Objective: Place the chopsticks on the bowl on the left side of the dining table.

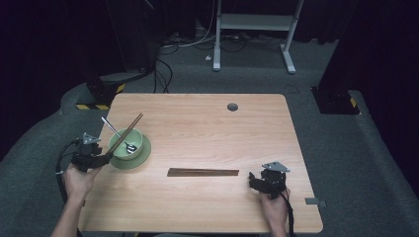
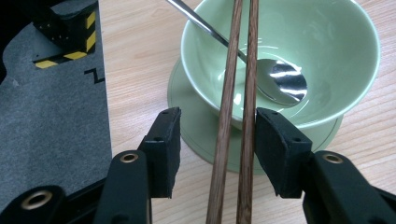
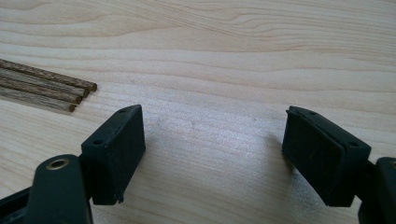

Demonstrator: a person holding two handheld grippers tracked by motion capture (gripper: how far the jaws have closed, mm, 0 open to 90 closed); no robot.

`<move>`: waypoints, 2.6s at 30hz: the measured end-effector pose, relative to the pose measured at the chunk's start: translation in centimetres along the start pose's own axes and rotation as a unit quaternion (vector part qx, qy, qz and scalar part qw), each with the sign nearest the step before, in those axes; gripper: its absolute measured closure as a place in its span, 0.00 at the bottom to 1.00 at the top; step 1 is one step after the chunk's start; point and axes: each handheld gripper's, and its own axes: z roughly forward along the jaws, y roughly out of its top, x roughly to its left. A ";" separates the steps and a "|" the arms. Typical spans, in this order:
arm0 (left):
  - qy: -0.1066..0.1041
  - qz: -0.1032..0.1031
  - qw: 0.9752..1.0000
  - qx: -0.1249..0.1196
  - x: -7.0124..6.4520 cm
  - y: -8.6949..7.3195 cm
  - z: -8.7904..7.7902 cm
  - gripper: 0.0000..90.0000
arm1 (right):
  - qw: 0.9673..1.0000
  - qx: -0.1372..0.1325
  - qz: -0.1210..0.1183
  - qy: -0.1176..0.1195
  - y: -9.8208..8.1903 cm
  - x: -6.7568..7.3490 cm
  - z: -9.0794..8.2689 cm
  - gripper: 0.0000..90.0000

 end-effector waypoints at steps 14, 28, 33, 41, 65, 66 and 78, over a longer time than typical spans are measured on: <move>0.004 -0.007 1.000 0.007 0.8 0.0 0.0 0.58 | 1.000 0.000 0.000 0.000 0.0 0.0 0.0 0.23; 0.015 -0.019 1.000 0.013 1.9 0.2 0.3 0.55 | 1.000 0.000 0.001 -0.001 0.0 0.0 0.0 0.23; 0.021 -0.018 0.999 0.021 2.1 0.4 0.6 0.54 | 1.000 0.000 0.001 -0.001 0.0 0.0 0.0 0.23; 0.024 -0.023 0.999 0.024 2.5 0.9 0.8 0.53 | 1.000 0.000 0.001 -0.001 0.0 0.0 0.0 0.23; 0.040 -0.030 0.998 0.040 3.2 1.6 2.0 0.52 | 1.000 0.001 0.001 -0.001 0.0 0.0 0.0 0.23; 0.039 -0.031 0.998 0.040 3.2 1.6 2.0 0.52 | 1.000 0.000 0.001 -0.001 0.0 0.1 0.0 0.23; 0.030 -0.022 0.999 0.026 2.4 2.0 1.4 0.51 | 1.000 0.001 0.002 -0.001 0.0 0.1 0.0 0.23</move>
